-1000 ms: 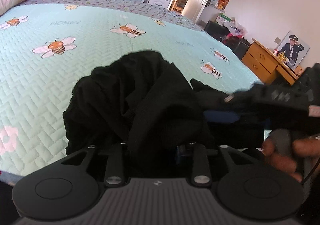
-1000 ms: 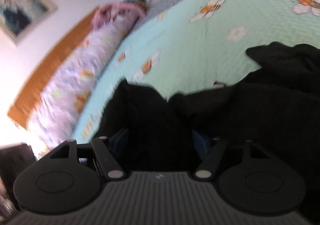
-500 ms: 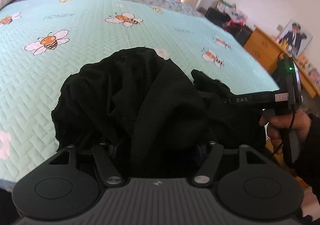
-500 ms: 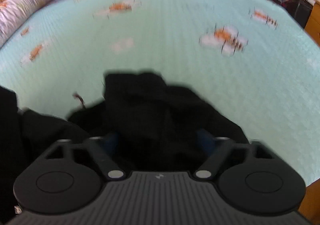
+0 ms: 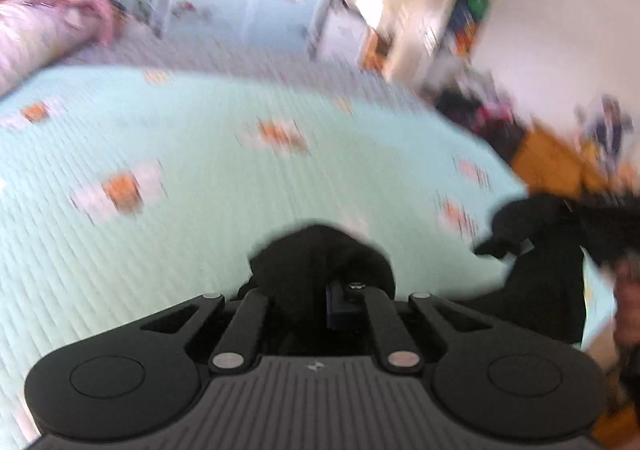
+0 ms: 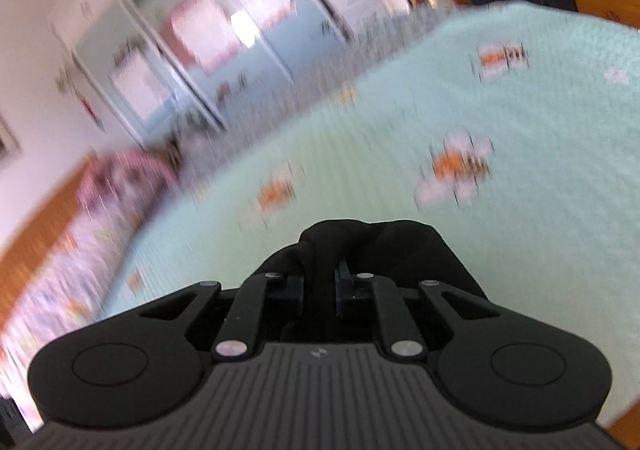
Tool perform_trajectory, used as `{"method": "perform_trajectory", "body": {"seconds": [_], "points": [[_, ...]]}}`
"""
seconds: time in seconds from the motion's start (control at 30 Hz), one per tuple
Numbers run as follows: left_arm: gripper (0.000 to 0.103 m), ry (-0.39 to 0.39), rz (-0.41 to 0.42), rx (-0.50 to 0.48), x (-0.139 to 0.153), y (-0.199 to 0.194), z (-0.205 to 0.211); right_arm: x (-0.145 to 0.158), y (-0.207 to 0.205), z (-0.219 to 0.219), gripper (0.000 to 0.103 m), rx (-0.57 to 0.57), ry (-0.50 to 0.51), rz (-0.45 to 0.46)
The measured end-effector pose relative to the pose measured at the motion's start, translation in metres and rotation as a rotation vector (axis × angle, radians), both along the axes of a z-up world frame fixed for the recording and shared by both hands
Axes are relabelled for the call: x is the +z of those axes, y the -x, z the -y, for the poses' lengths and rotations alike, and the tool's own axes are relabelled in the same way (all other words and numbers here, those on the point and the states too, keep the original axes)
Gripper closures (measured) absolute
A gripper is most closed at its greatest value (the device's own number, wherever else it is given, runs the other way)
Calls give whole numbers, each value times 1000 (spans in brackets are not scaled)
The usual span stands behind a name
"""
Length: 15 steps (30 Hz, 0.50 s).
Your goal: Fold clothes
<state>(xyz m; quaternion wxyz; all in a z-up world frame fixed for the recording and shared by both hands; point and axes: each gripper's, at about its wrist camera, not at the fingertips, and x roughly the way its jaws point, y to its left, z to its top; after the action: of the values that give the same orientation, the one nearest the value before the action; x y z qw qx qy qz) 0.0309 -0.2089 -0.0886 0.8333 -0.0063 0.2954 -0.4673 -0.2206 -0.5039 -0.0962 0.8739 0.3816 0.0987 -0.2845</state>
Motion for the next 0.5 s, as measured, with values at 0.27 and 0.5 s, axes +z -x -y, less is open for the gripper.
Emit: {"method": "perform_trajectory", "body": {"seconds": [0.27,0.5], "points": [[88,6,38,141,14,-22,-25,18,-21,21,27,-22,-44,174],[70,-153,-176,122,-62,-2,-58,-46,-9,-18,16,120,-163,136]]}}
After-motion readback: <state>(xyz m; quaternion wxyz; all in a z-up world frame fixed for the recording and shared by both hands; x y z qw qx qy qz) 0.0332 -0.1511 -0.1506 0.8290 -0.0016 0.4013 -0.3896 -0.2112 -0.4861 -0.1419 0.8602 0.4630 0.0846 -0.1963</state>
